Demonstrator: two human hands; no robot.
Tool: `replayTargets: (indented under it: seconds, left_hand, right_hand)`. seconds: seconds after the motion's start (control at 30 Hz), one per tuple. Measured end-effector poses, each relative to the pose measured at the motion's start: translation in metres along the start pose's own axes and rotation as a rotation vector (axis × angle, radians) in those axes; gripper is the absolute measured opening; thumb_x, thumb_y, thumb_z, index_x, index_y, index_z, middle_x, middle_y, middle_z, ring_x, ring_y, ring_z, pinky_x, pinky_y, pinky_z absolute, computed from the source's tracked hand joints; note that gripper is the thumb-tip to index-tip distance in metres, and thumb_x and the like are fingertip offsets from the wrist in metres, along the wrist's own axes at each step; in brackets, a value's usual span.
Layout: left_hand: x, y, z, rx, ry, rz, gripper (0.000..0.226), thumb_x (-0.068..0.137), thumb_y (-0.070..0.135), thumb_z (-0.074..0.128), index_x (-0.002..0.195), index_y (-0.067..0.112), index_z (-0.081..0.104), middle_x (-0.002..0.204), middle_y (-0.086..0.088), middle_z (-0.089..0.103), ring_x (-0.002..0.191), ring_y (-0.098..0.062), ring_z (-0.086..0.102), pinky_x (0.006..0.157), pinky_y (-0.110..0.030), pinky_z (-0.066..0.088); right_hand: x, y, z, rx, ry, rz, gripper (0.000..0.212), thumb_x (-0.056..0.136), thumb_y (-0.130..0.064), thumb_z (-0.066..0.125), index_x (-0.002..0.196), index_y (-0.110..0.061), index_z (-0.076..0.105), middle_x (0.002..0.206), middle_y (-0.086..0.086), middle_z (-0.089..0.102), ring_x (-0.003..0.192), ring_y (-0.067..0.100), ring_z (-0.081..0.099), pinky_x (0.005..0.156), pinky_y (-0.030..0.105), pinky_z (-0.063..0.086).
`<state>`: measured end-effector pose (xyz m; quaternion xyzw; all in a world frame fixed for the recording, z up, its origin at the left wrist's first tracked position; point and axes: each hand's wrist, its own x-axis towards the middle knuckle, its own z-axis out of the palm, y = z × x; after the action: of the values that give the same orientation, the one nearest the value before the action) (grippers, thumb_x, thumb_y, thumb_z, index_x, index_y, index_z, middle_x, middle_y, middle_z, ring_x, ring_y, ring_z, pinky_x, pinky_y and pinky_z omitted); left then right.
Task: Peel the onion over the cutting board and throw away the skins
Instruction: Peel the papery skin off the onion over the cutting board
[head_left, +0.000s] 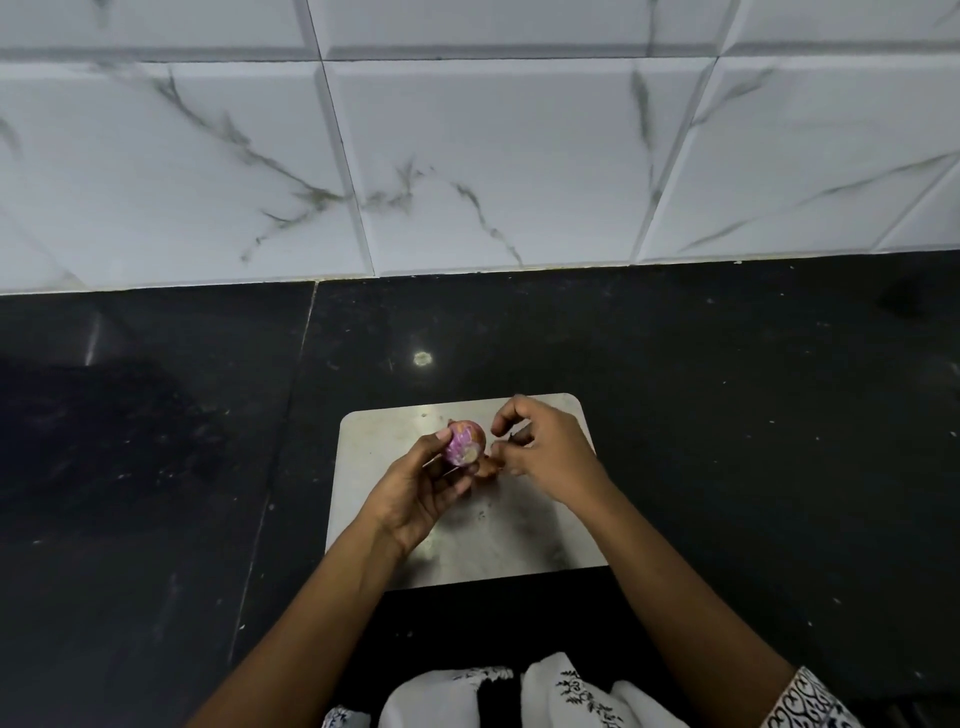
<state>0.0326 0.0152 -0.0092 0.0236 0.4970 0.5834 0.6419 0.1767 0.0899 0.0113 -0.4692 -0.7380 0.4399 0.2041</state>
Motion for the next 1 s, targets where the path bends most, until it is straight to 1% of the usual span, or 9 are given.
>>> replayTargets:
  seconds: [0.07,0.17,0.23,0.3,0.4,0.5,0.8,0.9,1.0]
  left_hand:
    - [0.001,0.000,0.000,0.001,0.002,0.000,0.015,0.087,0.022,0.058,0.094,0.010,0.065,0.086,-0.011,0.069,0.077,-0.022,0.065,0.063,-0.026,0.057]
    - [0.003,0.001,0.001,0.014,-0.001,0.018,0.015,0.087,0.022,0.058,0.093,0.011,0.066,0.084,-0.009,0.072,0.079,-0.021,0.066,0.066,-0.027,0.057]
    - [0.003,0.001,0.003,0.028,-0.010,0.042,0.015,0.088,0.022,0.057,0.090,0.013,0.068,0.079,-0.006,0.073,0.078,-0.020,0.067,0.067,-0.026,0.057]
    - [0.003,0.002,0.004,0.032,-0.009,0.064,0.015,0.089,0.022,0.057,0.088,0.013,0.069,0.076,-0.005,0.074,0.076,-0.019,0.067,0.067,-0.025,0.056]
    - [0.004,0.003,0.003,0.053,-0.005,0.091,0.015,0.089,0.022,0.058,0.090,0.012,0.070,0.083,-0.007,0.072,0.080,-0.019,0.065,0.069,-0.026,0.054]
    - [0.005,0.000,0.001,0.083,0.001,0.110,0.015,0.087,0.022,0.059,0.091,0.012,0.070,0.090,-0.008,0.069,0.083,-0.020,0.063,0.067,-0.025,0.055]
    - [0.005,-0.004,-0.003,0.090,-0.032,0.183,0.018,0.069,0.025,0.066,0.078,0.012,0.076,0.081,-0.008,0.073,0.071,-0.019,0.069,0.066,-0.027,0.058]
    - [0.005,-0.004,-0.005,0.089,-0.019,0.178,0.023,0.069,0.025,0.068,0.086,0.010,0.074,0.085,-0.010,0.073,0.079,-0.022,0.068,0.075,-0.034,0.056]
    - [0.005,-0.005,-0.004,0.097,-0.009,0.195,0.032,0.067,0.026,0.069,0.094,0.008,0.072,0.091,-0.013,0.071,0.081,-0.024,0.065,0.075,-0.035,0.052]
  right_hand:
    - [-0.002,-0.002,0.000,0.073,0.049,-0.019,0.021,0.079,-0.004,0.063,0.075,-0.024,0.064,0.072,-0.006,0.066,0.062,0.007,0.066,0.063,0.032,0.058]
    - [-0.004,-0.007,0.000,0.096,0.089,-0.073,0.011,0.082,-0.015,0.068,0.088,-0.024,0.071,0.076,-0.004,0.071,0.063,0.005,0.067,0.062,0.022,0.057]
    - [-0.005,-0.010,0.002,0.086,0.087,-0.112,0.013,0.079,-0.019,0.072,0.093,-0.019,0.073,0.079,-0.002,0.073,0.062,0.004,0.068,0.060,0.018,0.055]
    - [-0.004,-0.011,0.005,-0.001,0.126,-0.175,0.018,0.078,-0.022,0.074,0.096,-0.017,0.074,0.084,-0.001,0.075,0.067,0.006,0.069,0.065,0.024,0.056]
    - [0.000,-0.011,0.007,-0.109,0.182,-0.254,0.018,0.078,-0.022,0.073,0.095,-0.015,0.075,0.086,0.001,0.075,0.073,0.011,0.068,0.071,0.032,0.056]
    - [0.001,-0.012,0.007,-0.190,0.173,-0.289,0.015,0.080,-0.021,0.070,0.092,-0.014,0.075,0.083,0.001,0.075,0.073,0.012,0.068,0.071,0.033,0.055]
    - [0.002,-0.017,0.007,-0.281,0.105,-0.248,0.018,0.083,-0.022,0.064,0.095,-0.014,0.075,0.085,0.006,0.075,0.077,0.019,0.068,0.074,0.037,0.053]
    - [0.002,-0.019,0.006,-0.282,0.084,-0.243,0.019,0.083,-0.022,0.065,0.097,-0.013,0.074,0.088,0.006,0.075,0.080,0.018,0.068,0.077,0.036,0.053]
    - [0.000,-0.020,0.008,-0.299,0.118,-0.260,0.016,0.082,-0.021,0.065,0.092,-0.012,0.075,0.083,0.007,0.075,0.076,0.022,0.067,0.072,0.038,0.053]
